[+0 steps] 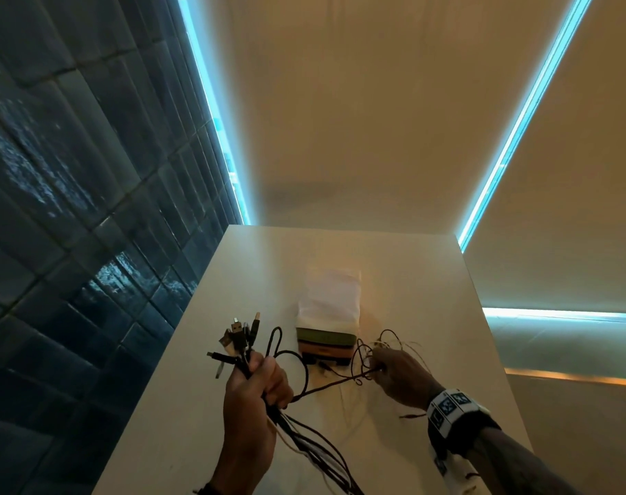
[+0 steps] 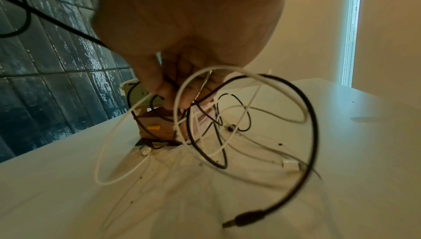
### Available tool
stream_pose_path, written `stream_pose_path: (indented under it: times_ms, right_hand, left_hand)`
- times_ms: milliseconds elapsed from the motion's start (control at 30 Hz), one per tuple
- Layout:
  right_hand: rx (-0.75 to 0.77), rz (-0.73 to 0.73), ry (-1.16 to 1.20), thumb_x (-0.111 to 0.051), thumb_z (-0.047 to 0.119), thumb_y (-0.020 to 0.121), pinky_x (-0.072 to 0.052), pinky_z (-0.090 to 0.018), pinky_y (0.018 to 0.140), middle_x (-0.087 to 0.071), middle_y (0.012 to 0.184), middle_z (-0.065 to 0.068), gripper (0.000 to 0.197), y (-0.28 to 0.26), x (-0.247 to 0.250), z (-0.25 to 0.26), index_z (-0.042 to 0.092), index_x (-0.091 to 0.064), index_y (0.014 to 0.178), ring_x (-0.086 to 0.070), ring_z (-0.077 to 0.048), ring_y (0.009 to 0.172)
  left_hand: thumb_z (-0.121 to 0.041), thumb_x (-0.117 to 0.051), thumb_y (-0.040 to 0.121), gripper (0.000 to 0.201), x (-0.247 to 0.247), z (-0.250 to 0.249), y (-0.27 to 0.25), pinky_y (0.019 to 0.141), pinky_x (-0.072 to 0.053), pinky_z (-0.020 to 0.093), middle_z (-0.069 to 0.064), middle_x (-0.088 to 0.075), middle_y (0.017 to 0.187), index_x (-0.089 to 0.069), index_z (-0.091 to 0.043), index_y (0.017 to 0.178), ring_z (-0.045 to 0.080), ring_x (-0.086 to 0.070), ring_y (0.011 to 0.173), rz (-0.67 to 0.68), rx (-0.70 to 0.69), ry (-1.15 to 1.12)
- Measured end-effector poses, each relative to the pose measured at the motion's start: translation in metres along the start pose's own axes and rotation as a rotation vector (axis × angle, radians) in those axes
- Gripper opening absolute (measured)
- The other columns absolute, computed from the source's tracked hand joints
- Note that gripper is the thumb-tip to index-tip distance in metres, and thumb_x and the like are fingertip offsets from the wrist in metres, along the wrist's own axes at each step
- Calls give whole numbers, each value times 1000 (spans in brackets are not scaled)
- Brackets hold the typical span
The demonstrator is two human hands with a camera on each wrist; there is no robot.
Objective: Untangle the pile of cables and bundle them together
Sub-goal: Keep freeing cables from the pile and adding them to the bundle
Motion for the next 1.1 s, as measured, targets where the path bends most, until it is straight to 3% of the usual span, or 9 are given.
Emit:
stream_pose_path:
  times_ms: [67, 233, 367, 567, 667, 767, 933, 1000, 1100]
  right_hand:
    - [2, 7, 21, -48, 19, 87, -50, -40, 69, -56, 82, -3, 11, 1, -1, 5, 11, -53, 81, -50, -15, 73]
    - [31, 86, 7, -50, 22, 96, -48, -29, 78, -65, 96, -2, 19, -2, -7, 8, 10, -66, 95, -57, -14, 87]
    - [-32, -22, 149, -53, 24, 96, -52, -37, 71, -70, 77, 1, 23, 1, 14, -2, 16, -69, 81, -63, -11, 70]
    - [12, -283, 208, -54, 29, 98, -35, -12, 54, -56, 58, 15, 27, -1, 45, 38, 30, -62, 72, -53, 0, 56]
    - [155, -228, 214, -45, 31, 99, -44, -22, 61, -63, 74, 9, 27, -5, 41, 73, 21, -62, 80, -55, -6, 68]
    - [294, -142, 146, -36, 35, 98, -46, -29, 66, -61, 83, 1, 32, -13, 27, 95, 16, -60, 89, -52, -11, 73]
    - [401, -125, 72, -41, 26, 97, -42, -20, 67, -60, 91, 1, 15, -23, 18, 108, 25, -55, 96, -47, -4, 78]
    - [411, -114, 59, -39, 27, 95, -35, -10, 66, -62, 93, 1, 15, -25, 17, 110, 30, -53, 99, -43, 1, 78]
    - [370, -73, 74, -42, 27, 95, -43, -16, 70, -64, 96, 2, 16, -25, 12, 101, 26, -57, 101, -53, -5, 81]
  left_hand:
    - [4, -39, 96, 34, -2, 0, 0, 48, -24, 30, -2, -27, 54, -36, -18, 70, 11, -25, 46, 12, -1, 13]
    - [3, -39, 97, 33, -5, 1, 1, 50, -22, 30, -3, -28, 55, -35, -18, 72, 12, -23, 48, 1, -32, 77]
    - [0, -39, 100, 32, 1, 10, 13, 52, -25, 31, -2, -29, 56, -31, -18, 74, 14, -25, 50, -56, -31, 142]
    - [-3, -43, 99, 28, -19, 40, 19, 56, -33, 31, 0, -42, 55, -34, -14, 75, 18, -37, 54, -79, -8, 307]
    - [-7, -44, 99, 18, -34, 47, 22, 60, -40, 31, 9, -62, 65, -47, -7, 81, 10, -52, 54, -69, -11, 415]
    - [-9, -46, 98, 17, -33, 55, 31, 61, -43, 30, 12, -72, 79, -53, -7, 83, 17, -59, 65, -109, 15, 448]
    - [-9, -47, 98, 20, -26, 59, 34, 75, -51, 44, 14, -70, 85, -52, -14, 79, 31, -64, 79, -138, 50, 464]
    - [-4, -44, 99, 24, -31, 58, 31, 65, -49, 40, 8, -63, 68, -47, -9, 75, 24, -59, 66, -96, 71, 340]
    - [3, -42, 97, 30, -38, 53, 27, 53, -40, 28, 4, -45, 58, -34, -16, 74, 18, -46, 54, -48, 61, 201]
Point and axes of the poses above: each hand's wrist, its own y-axis towards the middle knuckle, its own x-axis out of the back of the hand, z = x × y, the point moved 8 cm from there along y, towards the middle knuckle
